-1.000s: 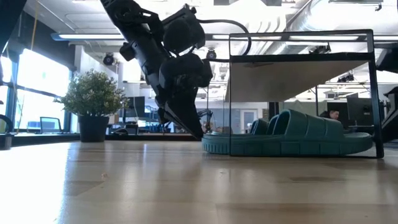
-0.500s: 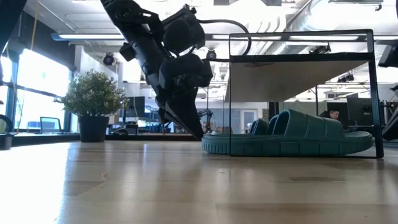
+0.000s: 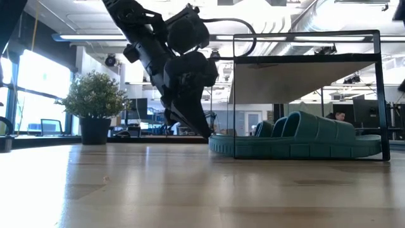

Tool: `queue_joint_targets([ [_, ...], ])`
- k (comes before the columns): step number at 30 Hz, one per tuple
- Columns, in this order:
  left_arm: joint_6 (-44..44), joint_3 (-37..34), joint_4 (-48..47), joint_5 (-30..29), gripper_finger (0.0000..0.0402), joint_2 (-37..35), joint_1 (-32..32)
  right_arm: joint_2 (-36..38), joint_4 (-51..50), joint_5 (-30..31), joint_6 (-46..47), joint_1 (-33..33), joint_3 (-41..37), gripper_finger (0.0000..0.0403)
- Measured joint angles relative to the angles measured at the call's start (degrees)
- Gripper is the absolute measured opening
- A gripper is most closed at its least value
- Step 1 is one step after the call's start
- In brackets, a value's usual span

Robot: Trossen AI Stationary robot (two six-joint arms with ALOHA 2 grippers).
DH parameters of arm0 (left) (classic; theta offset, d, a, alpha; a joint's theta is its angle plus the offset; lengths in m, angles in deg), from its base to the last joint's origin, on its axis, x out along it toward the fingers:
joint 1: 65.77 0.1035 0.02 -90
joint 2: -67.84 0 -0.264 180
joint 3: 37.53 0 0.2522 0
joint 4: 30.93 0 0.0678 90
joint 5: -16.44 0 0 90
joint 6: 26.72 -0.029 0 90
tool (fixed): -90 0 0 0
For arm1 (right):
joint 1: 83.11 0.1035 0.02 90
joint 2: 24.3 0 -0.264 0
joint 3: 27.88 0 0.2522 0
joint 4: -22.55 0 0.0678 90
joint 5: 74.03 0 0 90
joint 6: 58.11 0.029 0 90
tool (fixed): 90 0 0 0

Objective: Pick and place slides into the shelf
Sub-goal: Put the green slide under the shelf

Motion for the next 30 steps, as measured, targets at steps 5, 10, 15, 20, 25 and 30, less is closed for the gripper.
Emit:
queue_joint_targets([
  [5, 0.0, 0.0, 1.8, 0.0, 0.0000, 0.0, 0.0, 6.2, -5.1, 0.4, 11.0, -0.3, 3.1, 0.0000],
  [10, 0.0, 0.0, 2.5, 0.0, 0.0000, 0.0, 0.0, 14.0, -2.9, 0.7, 14.0, -3.5, 1.7, 0.0000],
  [15, 0.0, 0.0, 2.5, 0.0, 0.0000, 0.0, 0.0, 21.5, 2.9, 0.7, 12.4, -8.3, 0.9, 0.0000],
  [20, 0.0, 0.0, 2.2, -0.6, 0.0000, 0.0, 0.0, 24.4, 12.5, -0.7, 3.4, -14.5, 0.9, 0.0000],
  [25, -0.2, 0.0, 2.1, -1.6, 0.0000, 0.0, 0.0, 23.1, 14.1, -5.6, -2.5, -21.4, 0.9, 0.0000],
  [30, -0.2, 0.0, 1.8, -1.8, 0.0000, 0.0, 0.0, 23.1, 14.9, -7.4, -7.1, -25.9, 0.9, 0.0000],
])
